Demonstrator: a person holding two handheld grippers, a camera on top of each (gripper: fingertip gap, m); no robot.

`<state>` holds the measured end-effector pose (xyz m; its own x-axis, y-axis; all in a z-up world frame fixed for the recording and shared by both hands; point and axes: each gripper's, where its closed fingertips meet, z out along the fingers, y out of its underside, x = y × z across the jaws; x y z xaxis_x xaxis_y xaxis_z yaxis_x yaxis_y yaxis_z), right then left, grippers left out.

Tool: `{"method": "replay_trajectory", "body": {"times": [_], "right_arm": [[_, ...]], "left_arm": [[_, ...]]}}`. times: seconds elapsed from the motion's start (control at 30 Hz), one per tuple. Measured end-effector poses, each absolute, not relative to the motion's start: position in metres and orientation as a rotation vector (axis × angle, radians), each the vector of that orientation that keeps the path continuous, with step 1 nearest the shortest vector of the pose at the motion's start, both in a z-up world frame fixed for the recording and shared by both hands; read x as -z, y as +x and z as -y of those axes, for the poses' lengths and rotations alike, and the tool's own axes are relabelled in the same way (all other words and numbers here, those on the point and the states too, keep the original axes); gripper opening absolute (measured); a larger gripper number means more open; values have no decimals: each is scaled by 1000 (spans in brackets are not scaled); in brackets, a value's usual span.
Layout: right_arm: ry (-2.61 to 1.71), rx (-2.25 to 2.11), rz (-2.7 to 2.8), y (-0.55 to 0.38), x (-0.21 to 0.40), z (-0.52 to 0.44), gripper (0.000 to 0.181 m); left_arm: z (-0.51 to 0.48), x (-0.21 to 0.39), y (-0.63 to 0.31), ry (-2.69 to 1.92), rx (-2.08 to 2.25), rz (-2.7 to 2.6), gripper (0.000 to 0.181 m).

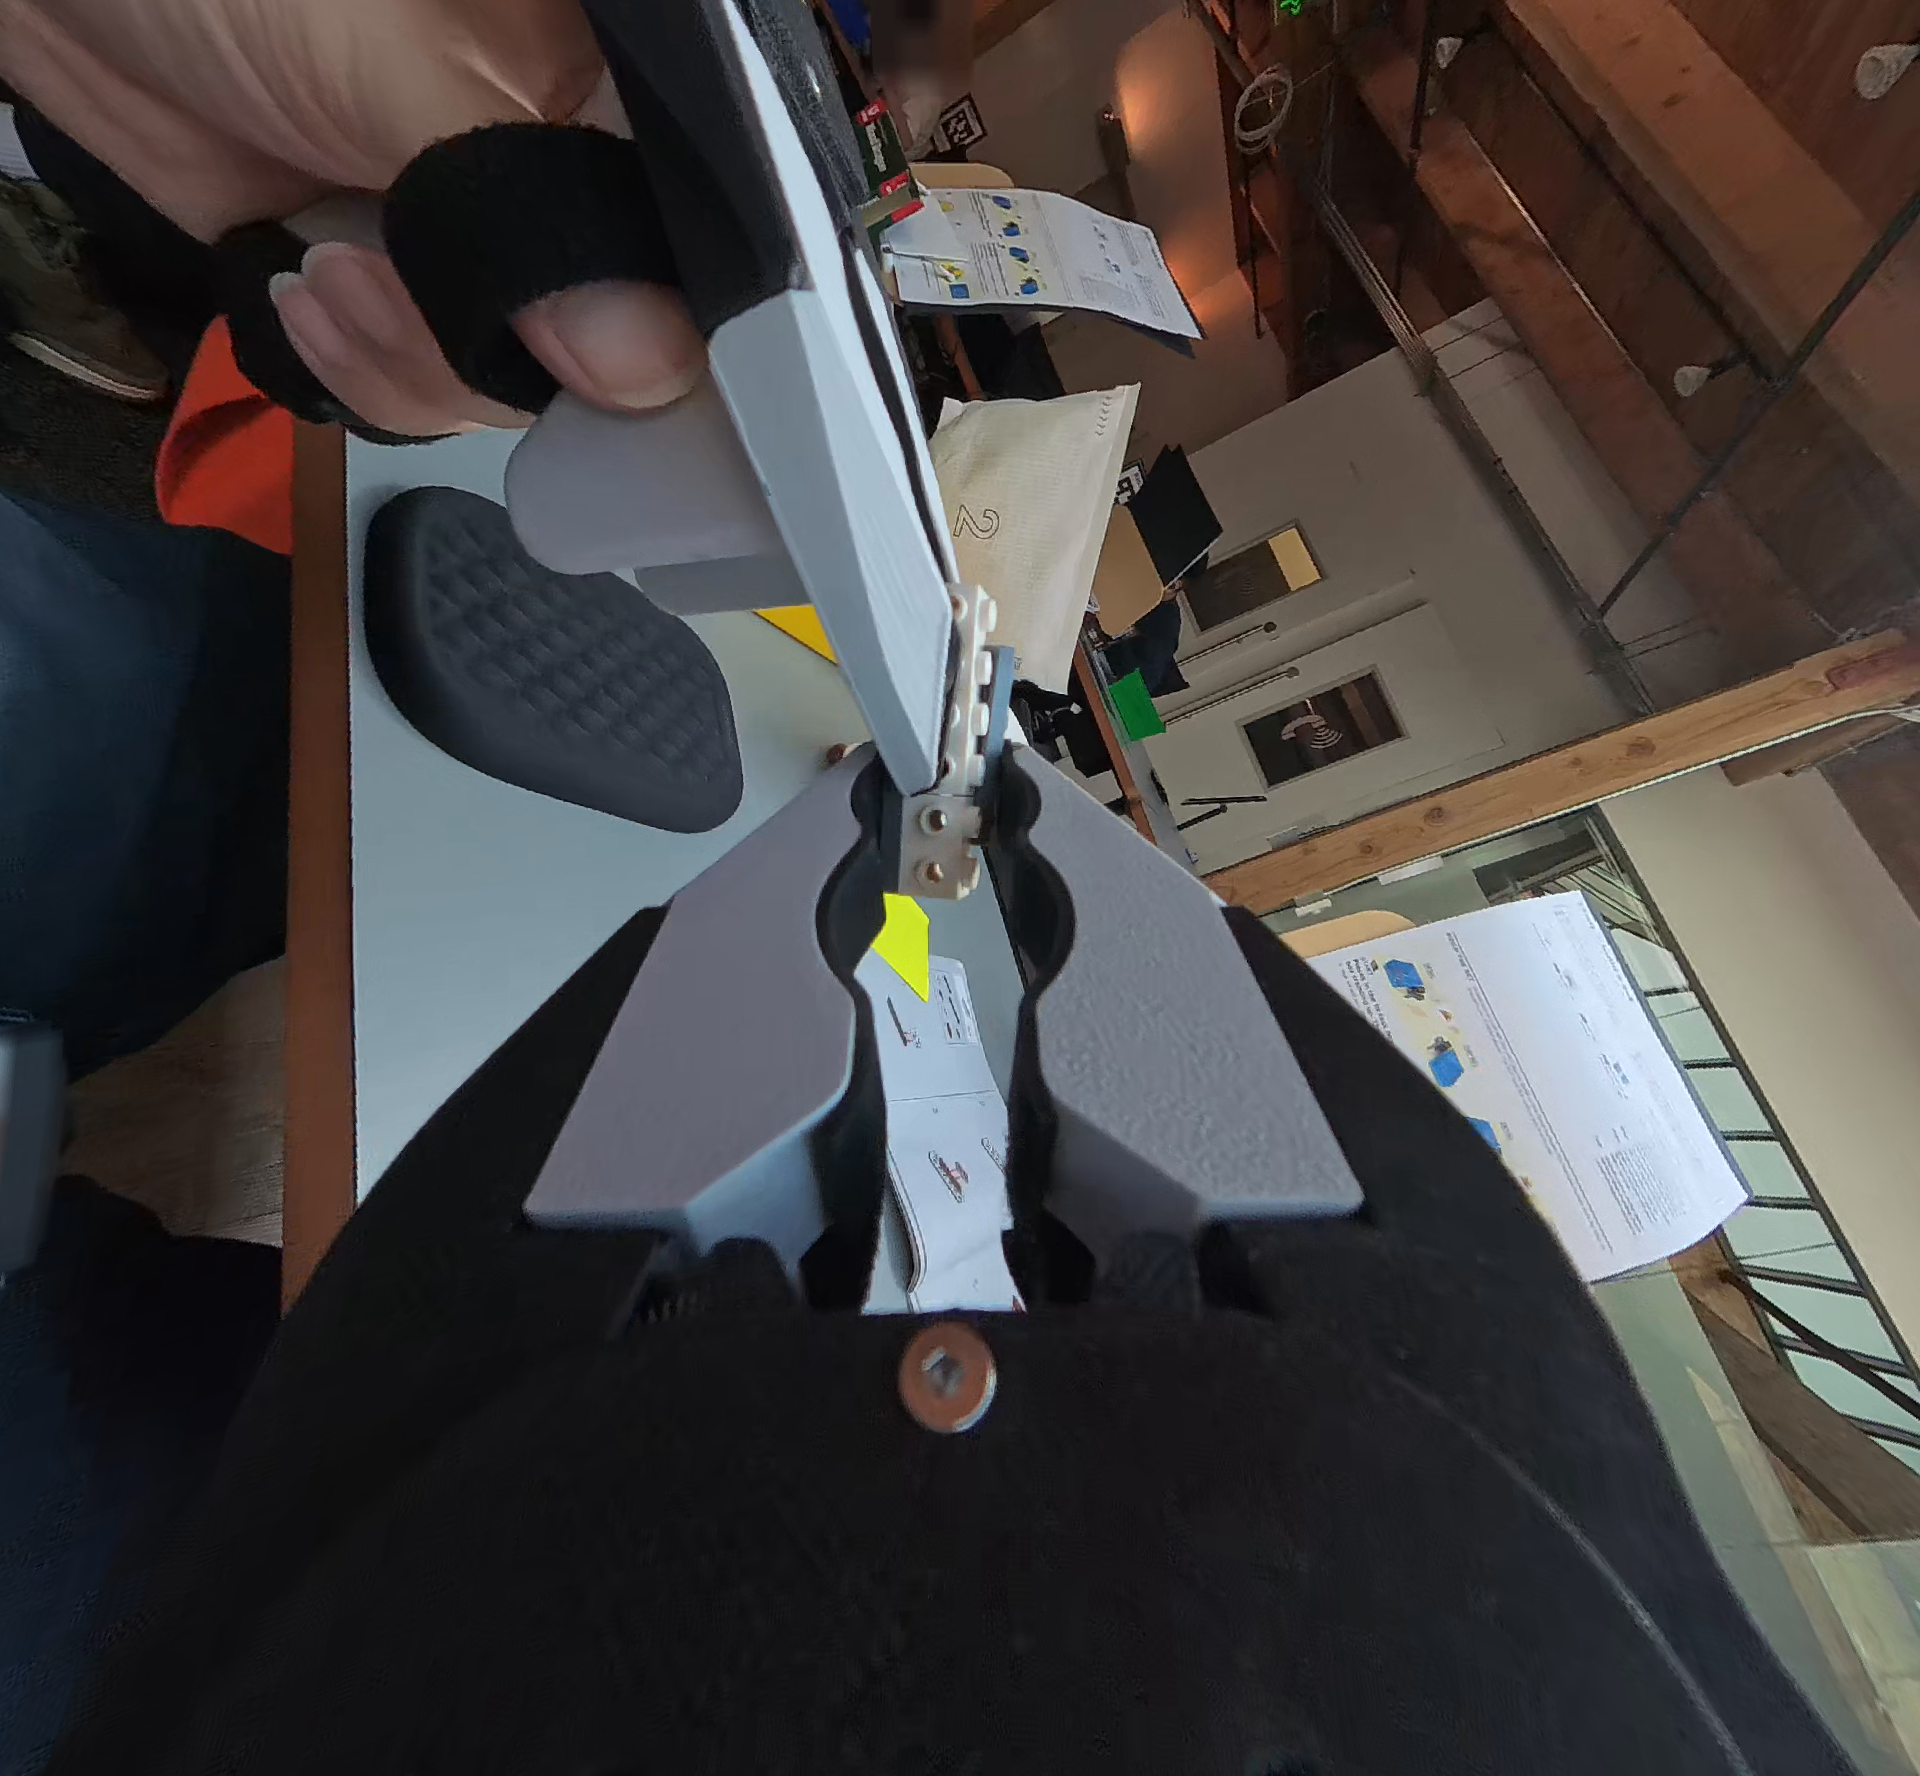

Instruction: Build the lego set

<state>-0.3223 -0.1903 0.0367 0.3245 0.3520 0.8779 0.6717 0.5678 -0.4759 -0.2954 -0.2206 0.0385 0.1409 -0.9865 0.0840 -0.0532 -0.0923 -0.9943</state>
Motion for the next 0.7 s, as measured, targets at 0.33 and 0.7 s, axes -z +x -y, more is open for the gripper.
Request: {"method": "replay_trajectory", "body": {"times": [0.33, 0.7], "right_arm": [[-996, 253, 1262, -328, -35, 188, 16], [-949, 244, 1289, -328, -35, 192, 18]], "left_arm": [[217, -36, -300, -1427, 1221, -1063, 9], [216, -35, -303, -1406, 1158, -1084, 9]]}}
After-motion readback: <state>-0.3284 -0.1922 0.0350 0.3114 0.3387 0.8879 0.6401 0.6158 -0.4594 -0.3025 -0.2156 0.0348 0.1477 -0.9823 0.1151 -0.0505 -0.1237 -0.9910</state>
